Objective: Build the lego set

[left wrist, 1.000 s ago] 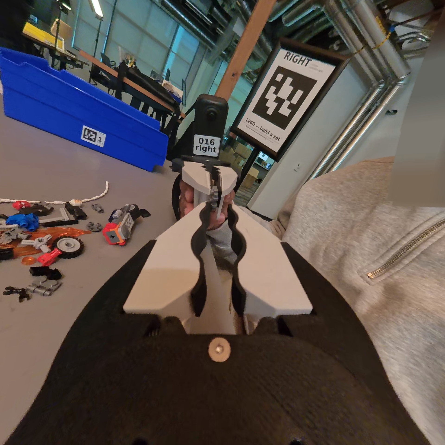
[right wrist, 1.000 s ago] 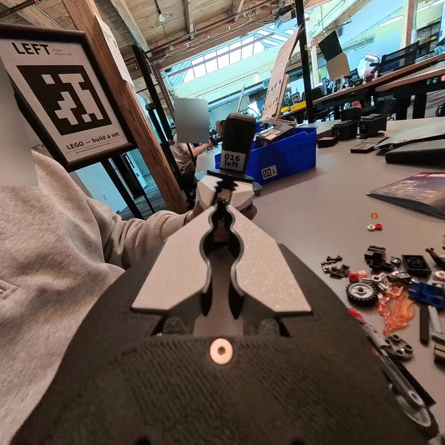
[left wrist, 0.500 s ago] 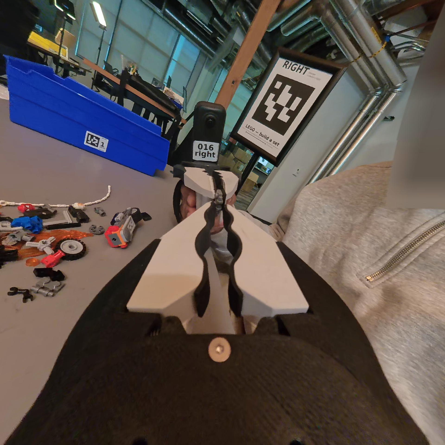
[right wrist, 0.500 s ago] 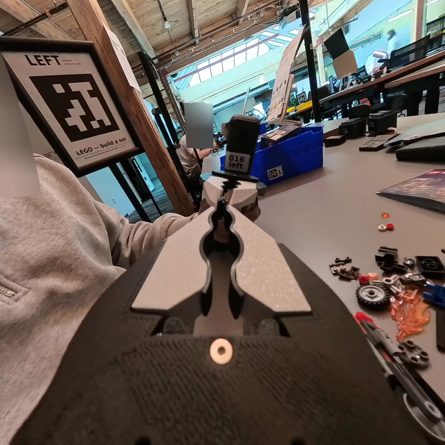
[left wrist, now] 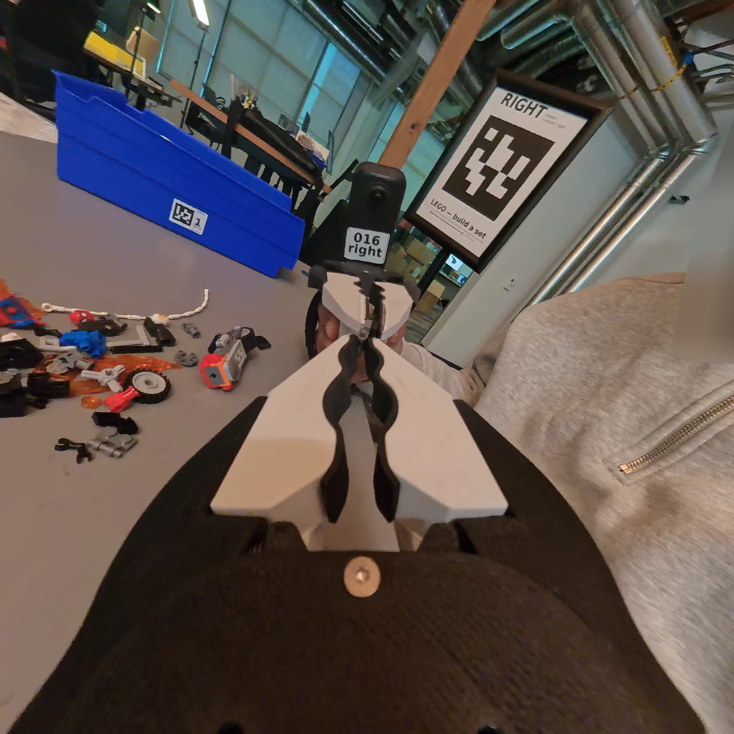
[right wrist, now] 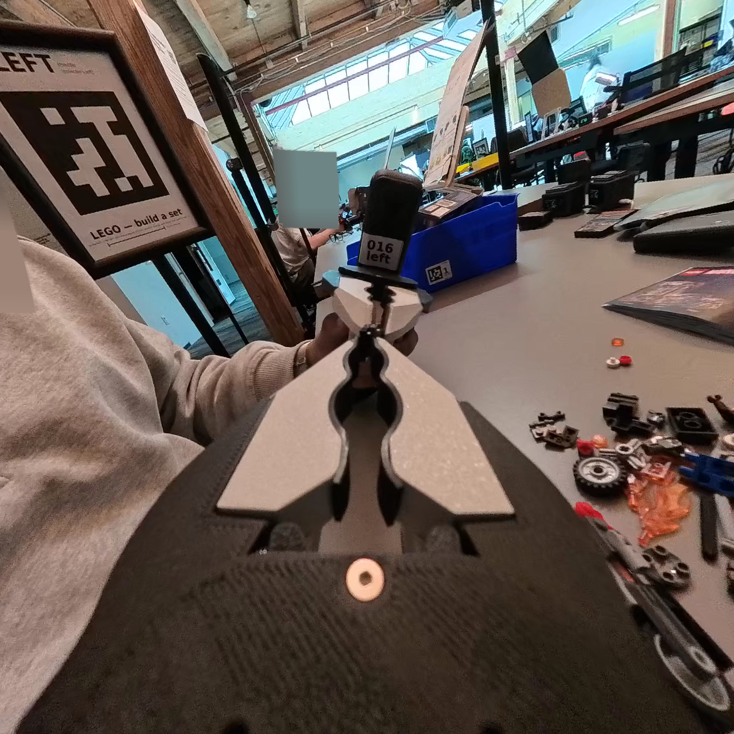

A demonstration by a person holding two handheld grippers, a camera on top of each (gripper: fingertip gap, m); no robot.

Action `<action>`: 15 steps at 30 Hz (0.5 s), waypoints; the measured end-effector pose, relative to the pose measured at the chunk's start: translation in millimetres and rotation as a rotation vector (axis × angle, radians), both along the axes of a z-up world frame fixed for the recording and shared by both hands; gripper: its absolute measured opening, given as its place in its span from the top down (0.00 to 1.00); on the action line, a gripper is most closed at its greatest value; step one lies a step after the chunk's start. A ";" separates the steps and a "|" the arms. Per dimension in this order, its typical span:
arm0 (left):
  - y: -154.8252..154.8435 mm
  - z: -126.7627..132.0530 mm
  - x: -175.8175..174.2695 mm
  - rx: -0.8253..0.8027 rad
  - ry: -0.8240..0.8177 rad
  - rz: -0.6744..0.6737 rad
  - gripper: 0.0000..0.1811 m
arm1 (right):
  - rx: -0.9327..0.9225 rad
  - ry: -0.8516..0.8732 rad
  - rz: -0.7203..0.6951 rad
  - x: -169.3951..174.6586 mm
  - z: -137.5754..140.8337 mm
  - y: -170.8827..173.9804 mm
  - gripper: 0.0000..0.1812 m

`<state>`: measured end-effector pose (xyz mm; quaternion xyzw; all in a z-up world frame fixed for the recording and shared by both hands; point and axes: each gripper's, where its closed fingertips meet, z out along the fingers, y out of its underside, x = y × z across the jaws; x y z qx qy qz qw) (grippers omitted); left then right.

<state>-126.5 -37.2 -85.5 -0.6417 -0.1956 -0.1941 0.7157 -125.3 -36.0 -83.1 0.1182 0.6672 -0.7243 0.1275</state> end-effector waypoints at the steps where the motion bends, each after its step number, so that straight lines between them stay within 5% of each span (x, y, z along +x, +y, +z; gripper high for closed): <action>1: 0.2 -0.5 -1.1 -0.003 -0.002 0.009 1.00 | 0.006 0.001 -0.005 -0.7 -0.9 0.2 0.99; 10: 5.3 -11.3 -16.7 -0.068 -0.025 0.140 1.00 | 0.070 0.036 -0.076 -12.3 -9.9 4.7 0.99; 12: 4.6 -32.3 -34.6 -0.204 -0.024 0.263 0.99 | 0.042 0.044 0.106 22.5 -2.0 -10.9 1.00; 15: 6.2 -20.1 -28.5 -0.139 -0.007 0.234 0.99 | 0.305 0.292 -0.079 14.2 -26.4 -32.8 0.99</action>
